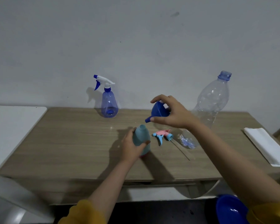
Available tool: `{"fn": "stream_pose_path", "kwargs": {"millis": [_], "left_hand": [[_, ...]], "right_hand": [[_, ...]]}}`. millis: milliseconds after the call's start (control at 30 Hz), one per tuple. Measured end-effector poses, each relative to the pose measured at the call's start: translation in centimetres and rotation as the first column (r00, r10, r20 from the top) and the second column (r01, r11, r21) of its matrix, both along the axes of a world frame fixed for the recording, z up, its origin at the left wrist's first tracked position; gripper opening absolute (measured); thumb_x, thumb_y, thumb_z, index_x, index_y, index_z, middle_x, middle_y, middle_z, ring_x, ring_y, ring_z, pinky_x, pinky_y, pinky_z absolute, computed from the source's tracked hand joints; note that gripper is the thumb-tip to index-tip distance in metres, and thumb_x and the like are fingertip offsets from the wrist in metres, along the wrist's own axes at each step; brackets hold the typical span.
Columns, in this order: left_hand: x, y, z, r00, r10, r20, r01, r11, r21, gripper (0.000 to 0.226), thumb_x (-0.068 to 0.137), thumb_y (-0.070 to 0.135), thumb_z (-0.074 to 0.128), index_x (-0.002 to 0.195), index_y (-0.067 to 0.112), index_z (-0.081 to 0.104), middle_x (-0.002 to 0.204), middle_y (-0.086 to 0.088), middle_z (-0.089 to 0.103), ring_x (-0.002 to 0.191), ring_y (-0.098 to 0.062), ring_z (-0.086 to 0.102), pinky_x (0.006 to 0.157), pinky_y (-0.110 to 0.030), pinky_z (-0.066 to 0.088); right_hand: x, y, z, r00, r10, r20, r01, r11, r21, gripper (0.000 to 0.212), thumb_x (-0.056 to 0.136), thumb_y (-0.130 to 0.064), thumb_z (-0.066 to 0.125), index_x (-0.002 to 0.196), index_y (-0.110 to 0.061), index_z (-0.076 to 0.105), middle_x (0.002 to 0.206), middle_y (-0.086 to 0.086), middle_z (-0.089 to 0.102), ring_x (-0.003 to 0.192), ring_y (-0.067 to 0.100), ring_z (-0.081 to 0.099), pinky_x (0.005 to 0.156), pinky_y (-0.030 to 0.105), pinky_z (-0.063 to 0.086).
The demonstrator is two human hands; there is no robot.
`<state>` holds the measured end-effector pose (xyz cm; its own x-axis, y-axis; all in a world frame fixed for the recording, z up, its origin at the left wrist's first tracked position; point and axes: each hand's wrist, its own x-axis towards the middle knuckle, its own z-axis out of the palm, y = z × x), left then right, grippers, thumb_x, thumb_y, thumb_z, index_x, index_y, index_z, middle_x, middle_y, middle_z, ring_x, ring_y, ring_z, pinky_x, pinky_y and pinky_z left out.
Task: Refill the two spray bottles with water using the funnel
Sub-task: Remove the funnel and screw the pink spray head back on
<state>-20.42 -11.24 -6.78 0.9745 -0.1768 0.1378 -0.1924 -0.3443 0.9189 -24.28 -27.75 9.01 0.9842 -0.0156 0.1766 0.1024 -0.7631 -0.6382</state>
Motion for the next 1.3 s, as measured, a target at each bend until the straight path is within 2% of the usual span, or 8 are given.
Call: {"fn": "stream_pose_path", "kwargs": {"millis": [167,400,700,800,967,1033,1133,1300], "left_hand": [[0.0,0.0,-0.4,0.997,0.021,0.068,-0.018,0.999,-0.044,0.064,0.061,0.029,0.086,0.116,0.014,0.058,0.115,-0.001,0.062,0.106,-0.018,0.057,0.093,-0.035,0.046],[0.1,0.1,-0.3,0.996,0.003,0.094,0.000,1.000,-0.030,0.065,0.062,0.031,0.085,0.118,0.014,0.057,0.117,-0.002,0.060,0.106,-0.016,0.054,0.092,-0.033,0.045],[-0.1,0.3,-0.2,0.996,-0.024,0.090,0.025,0.999,-0.019,0.065,0.066,0.032,0.083,0.122,0.017,0.053,0.121,0.001,0.056,0.108,-0.013,0.051,0.091,-0.028,0.043],[-0.1,0.3,-0.3,0.996,-0.015,0.088,0.016,1.000,-0.015,0.066,0.066,0.033,0.082,0.123,0.018,0.052,0.122,0.002,0.055,0.110,-0.013,0.050,0.094,-0.031,0.043],[-0.2,0.4,-0.3,0.995,-0.009,0.096,0.010,1.000,-0.012,0.066,0.066,0.033,0.083,0.123,0.017,0.053,0.122,0.002,0.056,0.110,-0.014,0.051,0.092,-0.030,0.044],[-0.3,0.4,-0.2,0.995,-0.005,0.104,0.006,1.000,-0.011,0.066,0.066,0.034,0.083,0.123,0.018,0.053,0.121,0.002,0.057,0.109,-0.012,0.051,0.092,-0.028,0.043],[-0.4,0.5,0.1,0.993,-0.002,0.114,0.000,1.000,0.019,0.067,0.066,0.035,0.082,0.124,0.018,0.053,0.121,0.004,0.057,0.106,-0.009,0.050,0.089,-0.025,0.042],[-0.5,0.6,0.3,0.994,-0.012,0.106,0.007,0.999,0.041,0.067,0.068,0.037,0.081,0.125,0.019,0.052,0.121,0.007,0.055,0.107,-0.008,0.050,0.088,-0.023,0.040]], "right_hand": [[-4.1,-1.3,-6.4,0.913,-0.407,0.029,0.361,0.839,0.408,0.057,0.058,-0.025,0.091,0.099,-0.023,0.051,0.097,0.000,0.058,0.086,0.013,0.061,0.072,0.025,0.051],[-9.8,1.2,-16.6,0.732,-0.666,-0.144,0.642,0.603,0.474,0.063,0.063,-0.022,0.089,0.106,-0.015,0.043,0.106,0.002,0.050,0.090,0.017,0.056,0.062,0.014,0.042],[-10.3,2.7,-20.0,0.781,-0.618,-0.097,0.593,0.682,0.429,0.064,0.061,-0.032,0.088,0.109,-0.022,0.046,0.112,-0.003,0.053,0.100,0.009,0.056,0.072,0.008,0.044],[-10.4,2.1,-19.2,0.778,-0.627,0.040,0.572,0.733,0.368,0.069,0.063,-0.048,0.082,0.115,-0.018,0.049,0.113,-0.005,0.051,0.104,0.004,0.050,0.084,0.005,0.039],[-7.4,-0.7,-16.2,0.750,-0.602,0.273,0.530,0.794,0.296,0.036,0.083,-0.035,0.066,0.105,-0.008,0.059,0.100,-0.002,0.060,0.094,0.008,0.056,0.085,0.017,0.047],[-4.9,-1.9,-15.1,0.791,-0.559,0.249,0.513,0.828,0.226,0.022,0.085,-0.022,0.067,0.102,-0.009,0.062,0.097,-0.003,0.061,0.092,0.011,0.057,0.083,0.024,0.049],[-1.3,-3.7,-15.1,0.876,-0.480,0.044,0.481,0.877,-0.017,0.030,0.084,-0.020,0.066,0.112,-0.010,0.062,0.112,0.007,0.063,0.104,0.023,0.057,0.085,0.030,0.045],[1.4,-4.5,-17.0,0.871,-0.444,-0.210,0.395,0.887,-0.239,0.032,0.087,-0.019,0.060,0.118,-0.017,0.058,0.115,0.014,0.061,0.103,0.031,0.058,0.078,0.038,0.049]]}}
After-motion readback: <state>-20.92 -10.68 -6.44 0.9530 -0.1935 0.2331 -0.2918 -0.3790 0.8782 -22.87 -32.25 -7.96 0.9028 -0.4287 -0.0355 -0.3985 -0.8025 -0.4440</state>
